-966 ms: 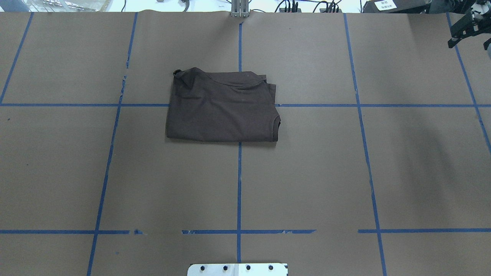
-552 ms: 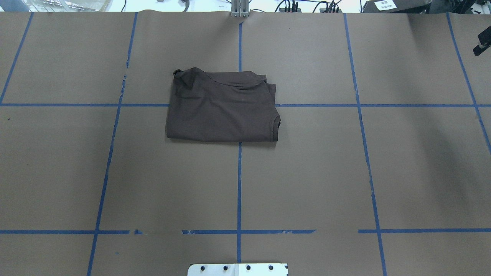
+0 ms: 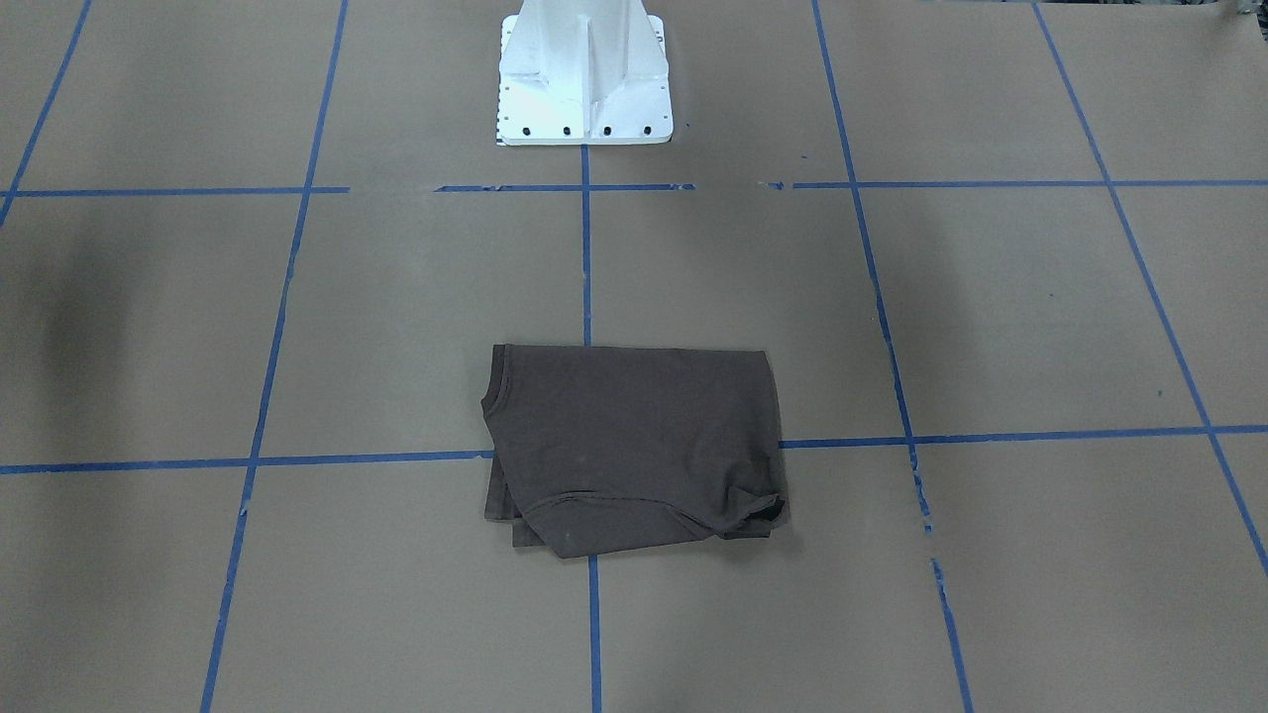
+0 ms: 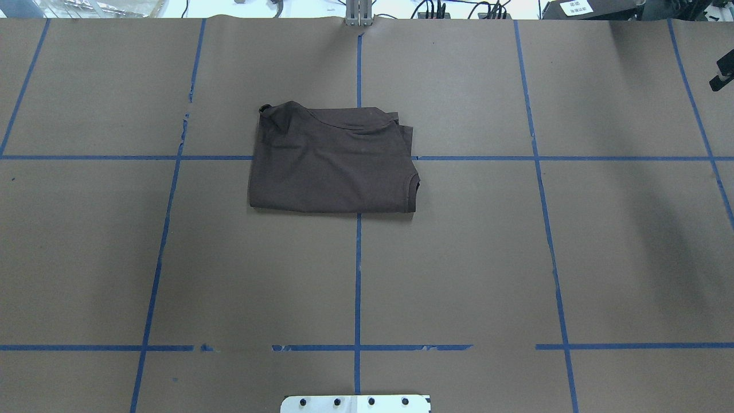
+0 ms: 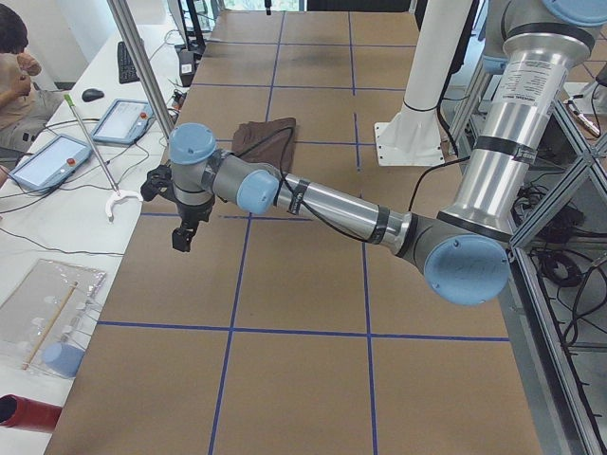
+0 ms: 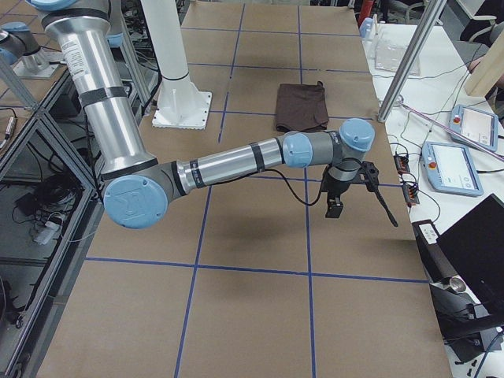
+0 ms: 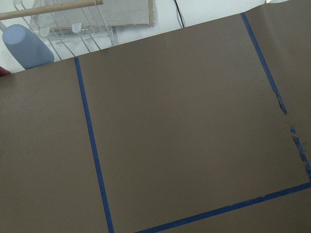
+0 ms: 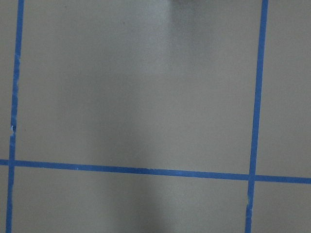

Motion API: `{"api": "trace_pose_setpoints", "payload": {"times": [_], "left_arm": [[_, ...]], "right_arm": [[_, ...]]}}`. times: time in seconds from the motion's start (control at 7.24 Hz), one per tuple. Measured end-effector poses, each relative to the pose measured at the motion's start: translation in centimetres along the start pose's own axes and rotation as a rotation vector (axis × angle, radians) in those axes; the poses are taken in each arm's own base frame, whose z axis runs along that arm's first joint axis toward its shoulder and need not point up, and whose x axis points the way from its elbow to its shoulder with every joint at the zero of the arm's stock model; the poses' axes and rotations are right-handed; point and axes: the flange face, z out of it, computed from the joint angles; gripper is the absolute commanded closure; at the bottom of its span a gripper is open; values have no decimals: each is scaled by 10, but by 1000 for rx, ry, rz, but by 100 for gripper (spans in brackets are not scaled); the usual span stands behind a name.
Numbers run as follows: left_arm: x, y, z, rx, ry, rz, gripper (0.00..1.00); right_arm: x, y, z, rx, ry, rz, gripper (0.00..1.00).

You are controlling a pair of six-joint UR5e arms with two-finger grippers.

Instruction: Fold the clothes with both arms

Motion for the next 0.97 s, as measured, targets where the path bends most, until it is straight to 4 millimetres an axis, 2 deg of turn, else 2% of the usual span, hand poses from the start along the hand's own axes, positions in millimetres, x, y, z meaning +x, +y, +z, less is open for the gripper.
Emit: {"api": "trace_pose_setpoints", "payload": {"times": [0.55,0.97], "left_arm": [[4,-3,0,4,6,9,0],[8,0,2,-4,47,6,0]], "right_arm": [[10,9,9,-14,5,14,0],[11,13,9,-13,3,12,0]]}}
